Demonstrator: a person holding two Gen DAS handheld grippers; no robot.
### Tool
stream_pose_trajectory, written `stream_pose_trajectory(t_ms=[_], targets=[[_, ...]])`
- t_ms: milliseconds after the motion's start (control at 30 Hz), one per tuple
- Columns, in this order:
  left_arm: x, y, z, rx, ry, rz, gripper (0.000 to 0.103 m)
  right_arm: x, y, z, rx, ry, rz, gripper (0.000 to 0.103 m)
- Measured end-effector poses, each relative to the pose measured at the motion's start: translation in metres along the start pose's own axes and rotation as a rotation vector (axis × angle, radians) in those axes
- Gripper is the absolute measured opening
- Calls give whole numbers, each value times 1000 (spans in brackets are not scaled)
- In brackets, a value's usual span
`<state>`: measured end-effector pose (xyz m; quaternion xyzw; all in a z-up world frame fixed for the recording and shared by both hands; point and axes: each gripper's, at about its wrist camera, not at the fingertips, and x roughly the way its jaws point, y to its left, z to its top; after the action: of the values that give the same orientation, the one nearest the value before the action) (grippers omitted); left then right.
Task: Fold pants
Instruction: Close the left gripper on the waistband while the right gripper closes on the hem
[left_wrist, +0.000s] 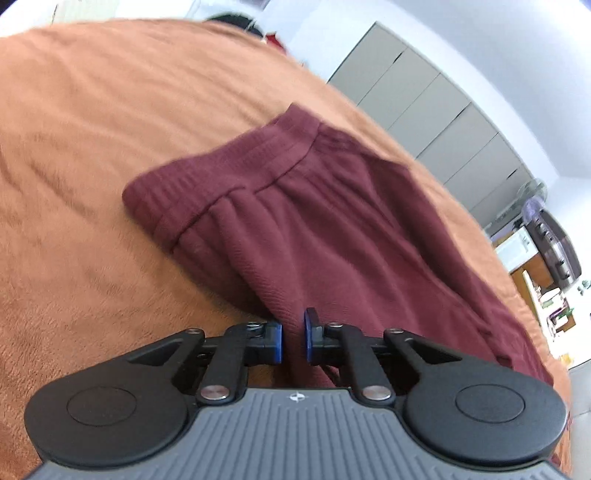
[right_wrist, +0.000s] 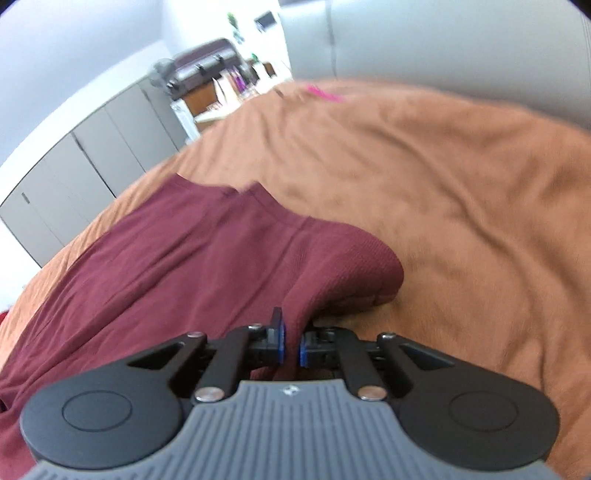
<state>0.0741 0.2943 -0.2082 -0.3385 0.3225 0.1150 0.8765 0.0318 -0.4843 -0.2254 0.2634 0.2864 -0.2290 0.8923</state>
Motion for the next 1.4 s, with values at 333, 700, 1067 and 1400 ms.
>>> stream_pose_trajectory(t_ms=[333,700,1067,1400], targets=[[-42,2,9,-113,-88,-74,6,-37,2,15,7,-60,57,2],[-110,9,-2,-137,-172,-116,6,-95,-14,16,2,-88,103,2],[-185,19,11,-170,-249,-139,6,-161,-35,36,24,-92,133,2],[-239,30,-19,-171,-205,-53,6,-195,-38,48,33,-79,149,2]])
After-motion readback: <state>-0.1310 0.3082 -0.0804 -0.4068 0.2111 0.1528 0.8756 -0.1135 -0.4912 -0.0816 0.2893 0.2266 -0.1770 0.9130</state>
